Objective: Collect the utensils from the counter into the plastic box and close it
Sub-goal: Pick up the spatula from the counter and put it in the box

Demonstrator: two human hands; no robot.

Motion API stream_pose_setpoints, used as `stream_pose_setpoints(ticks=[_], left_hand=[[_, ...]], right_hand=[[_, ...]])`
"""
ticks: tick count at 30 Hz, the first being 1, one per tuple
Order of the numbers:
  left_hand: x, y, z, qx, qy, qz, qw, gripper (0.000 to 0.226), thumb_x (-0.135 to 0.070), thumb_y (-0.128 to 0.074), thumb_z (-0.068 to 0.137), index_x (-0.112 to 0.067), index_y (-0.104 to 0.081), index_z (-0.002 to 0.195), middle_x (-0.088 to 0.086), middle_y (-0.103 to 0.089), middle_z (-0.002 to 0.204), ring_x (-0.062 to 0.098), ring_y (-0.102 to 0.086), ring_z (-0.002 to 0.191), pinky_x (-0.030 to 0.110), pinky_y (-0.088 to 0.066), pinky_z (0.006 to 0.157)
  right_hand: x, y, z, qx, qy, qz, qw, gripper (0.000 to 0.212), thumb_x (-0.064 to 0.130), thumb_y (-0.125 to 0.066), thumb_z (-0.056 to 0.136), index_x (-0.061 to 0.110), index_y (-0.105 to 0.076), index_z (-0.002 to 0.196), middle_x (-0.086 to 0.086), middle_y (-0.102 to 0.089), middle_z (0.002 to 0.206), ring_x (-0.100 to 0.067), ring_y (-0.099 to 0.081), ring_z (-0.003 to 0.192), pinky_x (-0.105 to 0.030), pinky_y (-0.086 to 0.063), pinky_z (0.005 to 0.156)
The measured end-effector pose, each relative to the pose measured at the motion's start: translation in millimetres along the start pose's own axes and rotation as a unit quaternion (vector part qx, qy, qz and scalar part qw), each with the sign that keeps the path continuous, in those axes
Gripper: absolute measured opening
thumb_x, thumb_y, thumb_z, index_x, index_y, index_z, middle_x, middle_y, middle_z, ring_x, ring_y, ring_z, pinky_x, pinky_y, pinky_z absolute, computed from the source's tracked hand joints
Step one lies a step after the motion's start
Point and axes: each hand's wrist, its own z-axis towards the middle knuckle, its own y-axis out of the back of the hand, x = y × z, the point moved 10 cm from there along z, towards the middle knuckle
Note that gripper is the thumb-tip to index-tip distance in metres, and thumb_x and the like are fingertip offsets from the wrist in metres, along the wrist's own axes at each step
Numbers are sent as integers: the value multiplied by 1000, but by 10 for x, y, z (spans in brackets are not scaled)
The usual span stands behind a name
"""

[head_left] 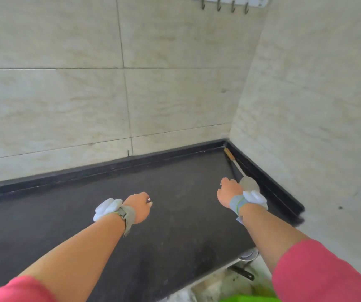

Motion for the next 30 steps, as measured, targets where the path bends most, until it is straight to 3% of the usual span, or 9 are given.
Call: stream_pose_setpoints(ticks=[4,7,10,14,20,25,28,30], left_hand=[[-541,-425,606,60,13,41,997,47,-32,-36,100,-9,-40,141,11,-50,142,29,-47,131,32,-39,106],[-814,-751,938,103,20,76,992,51,-34,-34,100,-7,-35,143,12,-46,145,29,-44,134,33,-37,108],[-1021,-1024,1222,137,21,125,983,59,-33,-30,102,-2,-18,150,15,-22,158,30,-19,147,34,-22,118],[-1147,-1290,1523,147,13,188,971,66,-34,-26,102,1,1,152,16,2,161,30,4,150,37,-8,120],[-898,-1722,1685,189,75,191,960,76,-44,-28,100,-2,8,152,14,11,161,27,8,150,44,-6,120],[-756,-1934,1688,177,93,176,964,79,-48,-28,97,-7,11,152,12,17,160,26,14,149,52,-5,120],[-733,-1949,1721,178,101,167,965,77,-46,-27,98,-7,12,152,12,17,160,27,14,149,53,-3,120],[-723,-1956,1723,184,108,170,962,77,-46,-27,98,-7,11,152,12,17,160,27,14,149,54,-4,119]], right_hand=[[-609,38,768,10,-22,-36,999,36,22,-40,92,10,-54,124,-11,-59,122,-31,-57,114,-38,-47,96],[-864,-77,1251,50,-28,-60,997,37,14,-43,89,8,-54,124,-9,-54,128,-30,-55,117,-36,-48,95],[-1044,-93,1624,58,-60,-35,996,46,20,-48,88,10,-42,132,-9,-46,135,-29,-49,123,-36,-44,100],[-1099,-173,2149,46,-60,-26,997,38,19,-48,93,5,-46,129,-16,-47,133,-33,-51,120,-41,-44,101],[-1120,-445,2736,41,-84,16,995,49,24,-57,92,3,-40,133,-19,-47,134,-37,-53,119,-42,-45,98],[-1151,-657,3007,38,-100,18,994,62,19,-57,91,7,-25,143,-22,-48,135,-40,-49,122,-46,-43,101],[-1211,-773,3098,46,-136,46,989,51,12,-55,92,1,-33,137,-24,-52,132,-40,-54,119,-43,-45,96],[-1229,-783,3057,44,-156,47,986,38,17,-53,94,-3,-48,126,-24,-60,123,-40,-59,112,-40,-48,87]])
